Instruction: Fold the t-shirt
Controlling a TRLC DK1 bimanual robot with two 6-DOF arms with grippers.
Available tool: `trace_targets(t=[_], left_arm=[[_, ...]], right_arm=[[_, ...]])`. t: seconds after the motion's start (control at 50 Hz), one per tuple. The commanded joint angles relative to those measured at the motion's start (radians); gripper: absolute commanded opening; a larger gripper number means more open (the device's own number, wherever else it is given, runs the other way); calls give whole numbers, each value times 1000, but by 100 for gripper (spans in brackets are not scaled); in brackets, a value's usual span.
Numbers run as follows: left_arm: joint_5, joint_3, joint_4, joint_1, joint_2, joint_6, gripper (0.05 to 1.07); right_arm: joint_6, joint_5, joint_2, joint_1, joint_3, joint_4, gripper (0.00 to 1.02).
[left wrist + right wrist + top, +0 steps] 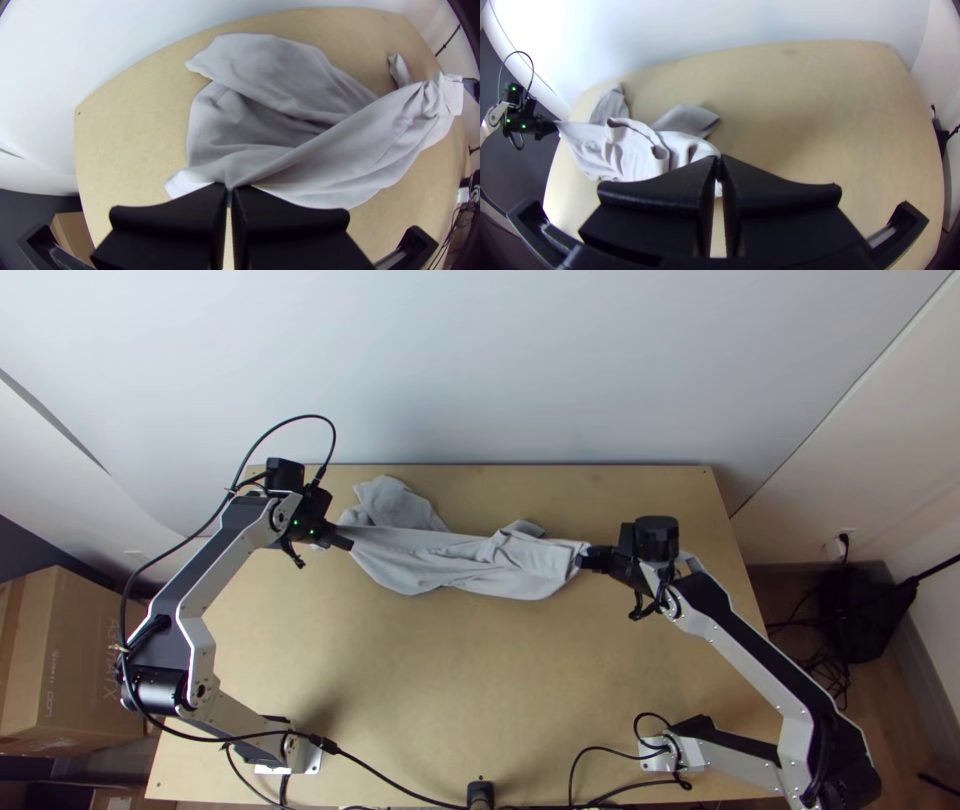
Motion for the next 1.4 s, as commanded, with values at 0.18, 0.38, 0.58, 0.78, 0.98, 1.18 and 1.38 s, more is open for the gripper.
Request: trace_targets(t=[0.18,0.38,0.58,0.78,0.98,1.18,1.38], left_arm=[[4,106,-21,3,-107,-211,8],[-15,174,1,2,-175,-311,8],[-41,315,5,0,-218,-354,8],[-62,453,7,0,-268,-351,8],[-68,476,27,-6,-373,-348,8],[-67,467,14,-17,-534,-365,8],[-65,439,-44,-24,-732,-400,8]], right_arm=[[-15,8,-17,-27,263,13,2],[-55,9,16,-31,361,47,2],[-93,14,38,-31,530,90,2],[-174,14,24,-34,604,136,2],[-193,16,-43,-41,674,144,2],[-193,14,-191,-30,680,144,2],[-193,12,-349,-8,676,116,2]])
